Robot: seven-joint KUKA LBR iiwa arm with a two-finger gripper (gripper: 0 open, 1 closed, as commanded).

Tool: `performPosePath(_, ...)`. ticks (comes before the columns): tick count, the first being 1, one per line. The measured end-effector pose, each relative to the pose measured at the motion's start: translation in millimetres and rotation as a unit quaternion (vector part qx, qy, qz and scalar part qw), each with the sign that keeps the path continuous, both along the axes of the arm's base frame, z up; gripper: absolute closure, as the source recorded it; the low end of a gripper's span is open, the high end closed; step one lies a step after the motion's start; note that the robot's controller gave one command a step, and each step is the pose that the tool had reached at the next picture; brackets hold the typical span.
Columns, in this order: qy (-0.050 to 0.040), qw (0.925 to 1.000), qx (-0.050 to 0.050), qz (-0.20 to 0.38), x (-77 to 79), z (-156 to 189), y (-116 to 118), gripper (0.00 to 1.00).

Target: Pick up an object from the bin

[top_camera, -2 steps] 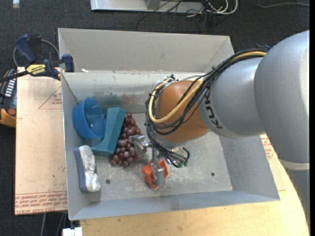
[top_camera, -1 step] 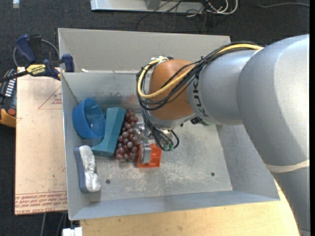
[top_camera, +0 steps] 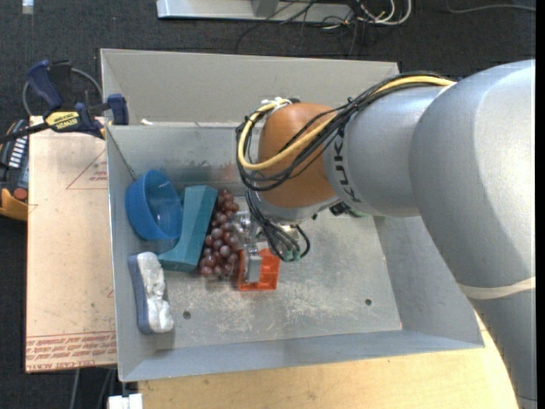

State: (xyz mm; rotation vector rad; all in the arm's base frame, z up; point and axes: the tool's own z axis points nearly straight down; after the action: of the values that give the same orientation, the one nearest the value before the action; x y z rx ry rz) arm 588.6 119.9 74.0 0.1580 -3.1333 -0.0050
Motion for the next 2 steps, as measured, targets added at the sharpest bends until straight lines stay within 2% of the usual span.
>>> performPosePath(2,-0.0015,1.0,0.0,-0.001,1.1,14.8,-0.9,1.0)
